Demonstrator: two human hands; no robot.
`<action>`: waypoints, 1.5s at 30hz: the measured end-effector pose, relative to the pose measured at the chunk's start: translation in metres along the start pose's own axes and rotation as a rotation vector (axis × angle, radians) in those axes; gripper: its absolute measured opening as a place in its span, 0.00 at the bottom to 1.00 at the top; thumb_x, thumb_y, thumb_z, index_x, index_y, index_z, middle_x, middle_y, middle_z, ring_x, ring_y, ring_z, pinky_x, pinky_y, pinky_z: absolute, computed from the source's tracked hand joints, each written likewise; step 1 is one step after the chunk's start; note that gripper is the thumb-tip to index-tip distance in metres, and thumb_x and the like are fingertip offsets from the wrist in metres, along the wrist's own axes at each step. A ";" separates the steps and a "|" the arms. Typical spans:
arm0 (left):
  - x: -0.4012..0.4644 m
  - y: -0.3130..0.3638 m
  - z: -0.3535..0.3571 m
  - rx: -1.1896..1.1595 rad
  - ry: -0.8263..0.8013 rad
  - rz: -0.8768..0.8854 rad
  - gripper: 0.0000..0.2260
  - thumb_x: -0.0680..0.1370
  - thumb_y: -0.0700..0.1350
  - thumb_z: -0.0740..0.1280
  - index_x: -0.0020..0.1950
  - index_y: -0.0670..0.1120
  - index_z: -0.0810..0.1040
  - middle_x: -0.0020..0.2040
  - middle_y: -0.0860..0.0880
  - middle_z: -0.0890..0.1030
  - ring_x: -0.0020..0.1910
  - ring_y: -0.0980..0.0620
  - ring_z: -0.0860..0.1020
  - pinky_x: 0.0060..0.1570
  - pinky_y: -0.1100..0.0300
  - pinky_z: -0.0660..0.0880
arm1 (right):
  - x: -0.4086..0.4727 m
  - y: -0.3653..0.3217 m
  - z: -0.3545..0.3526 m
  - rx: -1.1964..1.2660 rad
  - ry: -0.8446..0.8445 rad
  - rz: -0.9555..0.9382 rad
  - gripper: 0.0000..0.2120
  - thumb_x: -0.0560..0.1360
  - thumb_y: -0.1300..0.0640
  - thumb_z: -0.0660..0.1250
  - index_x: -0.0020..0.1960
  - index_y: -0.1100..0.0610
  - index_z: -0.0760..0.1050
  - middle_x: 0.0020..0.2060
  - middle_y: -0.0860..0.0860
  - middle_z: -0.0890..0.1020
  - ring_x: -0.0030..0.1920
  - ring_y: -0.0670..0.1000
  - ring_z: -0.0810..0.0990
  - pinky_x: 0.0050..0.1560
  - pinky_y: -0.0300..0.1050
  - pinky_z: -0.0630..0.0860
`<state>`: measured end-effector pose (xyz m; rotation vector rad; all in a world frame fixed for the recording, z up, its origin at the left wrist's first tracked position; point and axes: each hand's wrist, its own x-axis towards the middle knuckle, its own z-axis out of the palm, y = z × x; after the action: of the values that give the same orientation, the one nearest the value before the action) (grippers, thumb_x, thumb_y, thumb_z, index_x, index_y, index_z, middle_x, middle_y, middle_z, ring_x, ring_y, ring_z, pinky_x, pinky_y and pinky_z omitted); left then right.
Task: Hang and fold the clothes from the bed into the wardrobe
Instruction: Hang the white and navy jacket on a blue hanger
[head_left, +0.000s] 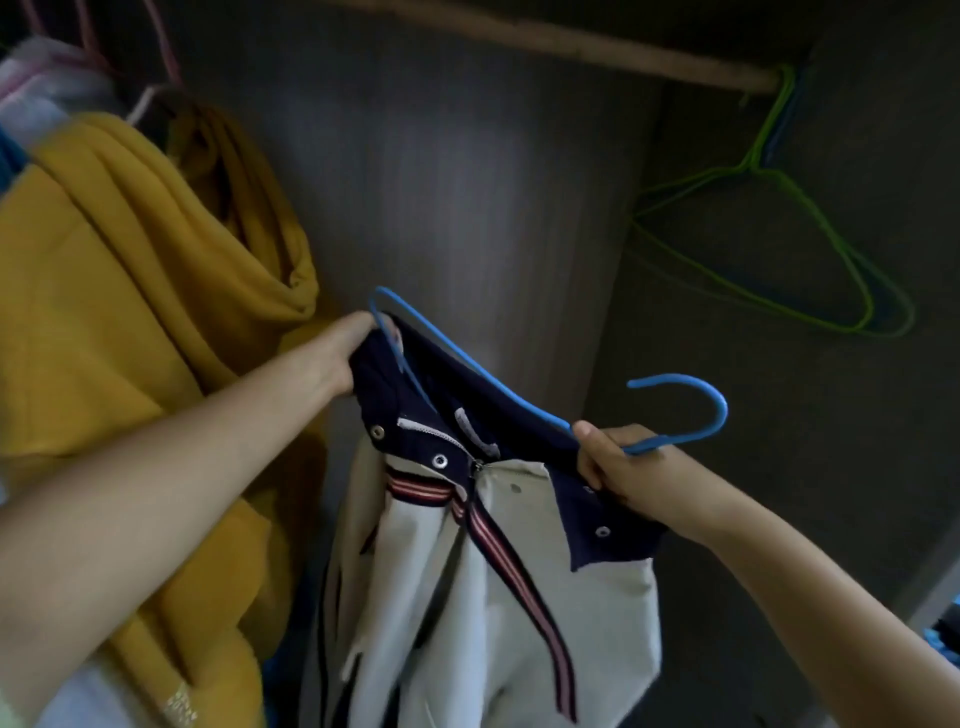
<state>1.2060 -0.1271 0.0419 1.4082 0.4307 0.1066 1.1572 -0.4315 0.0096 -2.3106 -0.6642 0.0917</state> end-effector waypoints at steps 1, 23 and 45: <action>0.004 -0.006 0.000 -0.002 0.002 -0.012 0.19 0.76 0.40 0.59 0.24 0.44 0.73 0.19 0.47 0.74 0.17 0.51 0.74 0.20 0.66 0.73 | -0.001 0.000 -0.002 -0.073 -0.009 0.014 0.27 0.81 0.41 0.49 0.28 0.48 0.70 0.21 0.45 0.69 0.22 0.42 0.66 0.27 0.30 0.65; 0.015 -0.051 0.040 -0.231 -0.347 -0.329 0.08 0.78 0.47 0.65 0.50 0.42 0.72 0.41 0.43 0.77 0.42 0.44 0.76 0.45 0.47 0.72 | -0.042 0.036 -0.012 -0.094 -0.137 0.339 0.28 0.79 0.38 0.50 0.27 0.51 0.70 0.19 0.47 0.64 0.21 0.47 0.61 0.21 0.35 0.61; 0.002 -0.075 0.055 0.857 -0.261 0.535 0.09 0.78 0.43 0.66 0.57 0.44 0.77 0.52 0.45 0.81 0.51 0.46 0.79 0.53 0.51 0.76 | 0.048 -0.010 0.011 0.765 -0.219 0.422 0.12 0.82 0.61 0.57 0.45 0.64 0.75 0.22 0.44 0.60 0.19 0.40 0.57 0.15 0.30 0.54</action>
<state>1.2139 -0.1904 -0.0261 2.3266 -0.1682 0.1800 1.1917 -0.3958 0.0139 -1.6615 -0.1707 0.6786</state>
